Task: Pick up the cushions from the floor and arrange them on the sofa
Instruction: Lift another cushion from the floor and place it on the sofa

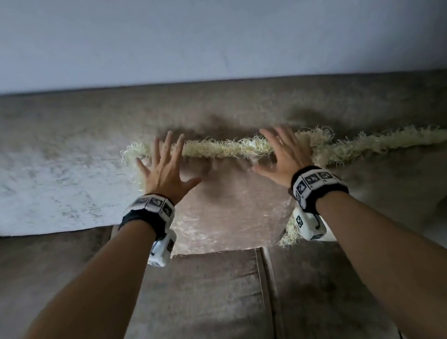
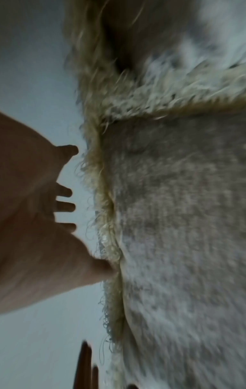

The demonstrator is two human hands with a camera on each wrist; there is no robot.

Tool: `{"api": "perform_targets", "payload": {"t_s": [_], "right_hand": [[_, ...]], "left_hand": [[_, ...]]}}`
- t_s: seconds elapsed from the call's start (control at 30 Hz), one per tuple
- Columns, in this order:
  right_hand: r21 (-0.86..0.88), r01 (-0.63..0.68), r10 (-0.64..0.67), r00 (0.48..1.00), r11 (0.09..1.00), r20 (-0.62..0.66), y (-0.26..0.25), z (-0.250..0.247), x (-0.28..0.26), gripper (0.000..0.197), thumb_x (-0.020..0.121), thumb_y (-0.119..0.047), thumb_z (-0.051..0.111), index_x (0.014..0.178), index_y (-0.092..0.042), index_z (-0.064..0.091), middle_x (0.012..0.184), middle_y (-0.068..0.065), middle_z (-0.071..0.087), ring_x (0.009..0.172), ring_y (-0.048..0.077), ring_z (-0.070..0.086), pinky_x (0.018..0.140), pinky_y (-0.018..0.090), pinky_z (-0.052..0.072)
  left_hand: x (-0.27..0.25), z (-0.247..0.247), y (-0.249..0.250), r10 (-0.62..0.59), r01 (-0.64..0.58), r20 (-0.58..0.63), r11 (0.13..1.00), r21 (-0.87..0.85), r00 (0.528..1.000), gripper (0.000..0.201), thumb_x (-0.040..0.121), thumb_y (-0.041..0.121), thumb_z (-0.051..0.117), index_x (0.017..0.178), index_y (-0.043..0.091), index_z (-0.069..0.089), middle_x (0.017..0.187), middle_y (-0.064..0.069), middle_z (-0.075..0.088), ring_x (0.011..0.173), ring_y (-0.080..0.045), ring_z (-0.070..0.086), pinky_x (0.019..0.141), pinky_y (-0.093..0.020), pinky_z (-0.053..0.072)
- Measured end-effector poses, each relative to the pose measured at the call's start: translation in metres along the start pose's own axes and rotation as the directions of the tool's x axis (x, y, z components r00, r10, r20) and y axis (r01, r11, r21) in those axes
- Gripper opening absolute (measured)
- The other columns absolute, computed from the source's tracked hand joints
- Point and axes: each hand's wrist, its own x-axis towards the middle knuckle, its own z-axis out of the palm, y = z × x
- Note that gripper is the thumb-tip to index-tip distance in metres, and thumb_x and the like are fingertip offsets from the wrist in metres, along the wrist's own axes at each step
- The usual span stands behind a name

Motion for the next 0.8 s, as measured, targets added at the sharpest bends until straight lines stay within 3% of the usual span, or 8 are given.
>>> {"api": "perform_targets", "payload": {"t_s": [0.07,0.17,0.27,0.33,0.43,0.57,0.67,0.8], "right_hand": [[-0.121,0.002,0.022,0.980,0.993,0.197,0.005,-0.003,0.016,0.100,0.067,-0.084,0.049,0.149,-0.036,0.017,0.161,-0.003,0.013,0.148,0.023,0.012,0.110,0.068,0.009],[-0.108,-0.120,0.152,0.915,0.987,0.373,0.029,0.000,0.028,0.096,0.065,-0.080,0.059,0.141,-0.025,0.037,0.148,0.004,0.040,0.136,0.028,0.038,0.109,0.063,0.028],[-0.132,-0.085,0.128,0.922,0.988,0.366,0.042,0.003,0.028,0.072,0.072,-0.058,0.071,0.127,-0.017,0.049,0.131,0.005,0.053,0.123,0.028,0.050,0.106,0.061,0.033],[-0.174,-0.074,0.134,0.920,0.982,0.368,0.037,0.003,0.027,0.058,0.076,-0.045,0.073,0.123,-0.016,0.052,0.126,0.002,0.057,0.120,0.027,0.053,0.106,0.062,0.033],[-0.175,-0.102,0.161,0.916,0.979,0.367,0.029,-0.001,0.027,0.041,0.082,-0.038,0.071,0.114,-0.016,0.059,0.117,0.005,0.065,0.112,0.029,0.059,0.098,0.054,0.045],[-0.113,-0.129,0.159,0.933,0.985,0.323,0.025,-0.015,0.024,0.018,0.084,-0.035,0.070,0.092,-0.024,0.058,0.102,0.005,0.068,0.105,0.030,0.061,0.093,0.056,0.048],[-0.096,-0.103,0.126,0.954,0.990,0.271,0.021,-0.036,0.024,0.018,0.087,-0.034,0.066,0.083,-0.026,0.051,0.091,0.003,0.064,0.101,0.028,0.061,0.089,0.050,0.050],[-0.103,-0.124,0.145,0.962,0.987,0.230,0.024,-0.052,0.028,0.019,0.083,-0.037,0.067,0.078,-0.026,0.053,0.083,-0.003,0.060,0.098,0.026,0.062,0.091,0.055,0.047]], "left_hand": [[0.021,-0.007,0.002,-0.004,0.006,0.110,1.000,-0.013,0.994,0.109,0.070,0.069,0.064,0.150,0.042,-0.006,0.160,0.016,-0.006,0.148,-0.021,-0.011,0.100,-0.077,0.002],[0.034,-0.010,-0.020,-0.119,0.121,0.275,0.993,0.012,0.954,0.100,0.071,0.047,0.078,0.149,0.037,0.017,0.154,0.006,0.026,0.146,-0.024,0.014,0.098,-0.081,0.014],[0.034,-0.009,-0.039,-0.097,0.080,0.280,0.994,0.071,0.955,0.070,0.071,0.038,0.081,0.130,0.020,0.048,0.127,-0.004,0.050,0.126,-0.031,0.039,0.097,-0.060,0.041],[0.034,-0.007,-0.041,-0.093,0.071,0.276,0.994,0.089,0.957,0.053,0.072,0.035,0.081,0.113,0.013,0.056,0.116,-0.007,0.056,0.116,-0.030,0.044,0.092,-0.049,0.046],[0.036,-0.011,-0.036,-0.163,0.145,0.260,0.986,0.088,0.952,0.038,0.072,0.031,0.081,0.100,0.013,0.062,0.108,-0.011,0.061,0.108,-0.031,0.054,0.085,-0.045,0.051],[0.034,-0.021,-0.033,-0.193,0.173,0.246,0.980,0.098,0.950,0.032,0.075,0.030,0.079,0.098,0.014,0.065,0.105,-0.011,0.063,0.104,-0.033,0.058,0.080,-0.043,0.049],[0.034,-0.033,-0.034,-0.197,0.181,0.240,0.980,0.086,0.950,0.030,0.076,0.028,0.079,0.098,0.014,0.065,0.102,-0.011,0.065,0.101,-0.032,0.059,0.081,-0.043,0.051],[0.039,-0.044,-0.028,-0.174,0.170,0.240,0.985,0.037,0.955,0.030,0.073,0.027,0.081,0.094,0.012,0.065,0.096,-0.012,0.066,0.096,-0.033,0.061,0.080,-0.043,0.052]]}}
